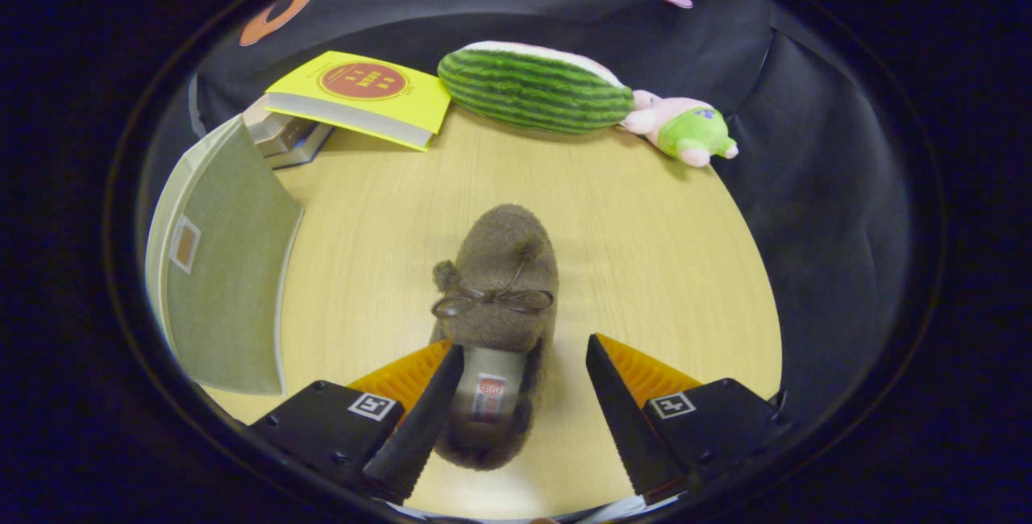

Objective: Open the storage box then place both shoes into the box .Put the left shoe in first, then the right shoe, with the right side of both shoes facing outward in a uniform manner.

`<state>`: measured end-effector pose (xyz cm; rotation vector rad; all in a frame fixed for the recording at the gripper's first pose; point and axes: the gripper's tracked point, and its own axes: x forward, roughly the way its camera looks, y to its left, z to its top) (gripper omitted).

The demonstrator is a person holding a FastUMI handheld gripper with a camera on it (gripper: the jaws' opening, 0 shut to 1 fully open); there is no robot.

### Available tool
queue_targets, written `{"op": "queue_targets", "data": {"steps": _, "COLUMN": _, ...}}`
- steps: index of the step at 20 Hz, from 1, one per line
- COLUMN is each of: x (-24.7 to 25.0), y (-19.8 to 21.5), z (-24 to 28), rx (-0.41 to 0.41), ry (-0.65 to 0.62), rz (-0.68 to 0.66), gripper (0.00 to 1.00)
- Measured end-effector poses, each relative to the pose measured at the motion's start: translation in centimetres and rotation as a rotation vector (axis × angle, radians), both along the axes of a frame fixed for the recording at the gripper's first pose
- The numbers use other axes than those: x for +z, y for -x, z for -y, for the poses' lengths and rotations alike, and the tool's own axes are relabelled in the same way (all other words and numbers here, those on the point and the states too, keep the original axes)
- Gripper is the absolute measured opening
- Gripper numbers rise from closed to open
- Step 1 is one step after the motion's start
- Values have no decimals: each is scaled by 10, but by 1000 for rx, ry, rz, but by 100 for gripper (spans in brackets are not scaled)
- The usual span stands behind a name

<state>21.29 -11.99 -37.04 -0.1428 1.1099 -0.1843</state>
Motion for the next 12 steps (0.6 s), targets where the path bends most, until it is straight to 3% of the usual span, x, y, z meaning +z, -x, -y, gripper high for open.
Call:
{"op": "queue_targets", "data": {"steps": 4, "x": -12, "y": -5, "z": 27, "rx": -16, "ry": 70, "rz": -20, "gripper": 86}}
{"op": "queue_targets", "data": {"steps": 6, "x": -25, "y": -15, "z": 24, "rx": -15, "ry": 26, "rz": 8, "gripper": 81}}
{"op": "queue_targets", "data": {"steps": 8, "x": -42, "y": -11, "z": 11, "rx": -21, "ry": -84, "rz": -28, "gripper": 52}}
{"op": "queue_targets", "data": {"steps": 9, "x": -39, "y": -15, "z": 13, "rx": -47, "ry": -103, "rz": 14, "gripper": 22}}
{"op": "queue_targets", "data": {"steps": 10, "x": -36, "y": -16, "z": 16, "rx": -70, "ry": -115, "rz": 28, "gripper": 11}}
{"op": "queue_targets", "data": {"steps": 12, "x": -30, "y": -13, "z": 15, "rx": -95, "ry": -148, "rz": 30, "gripper": 6}}
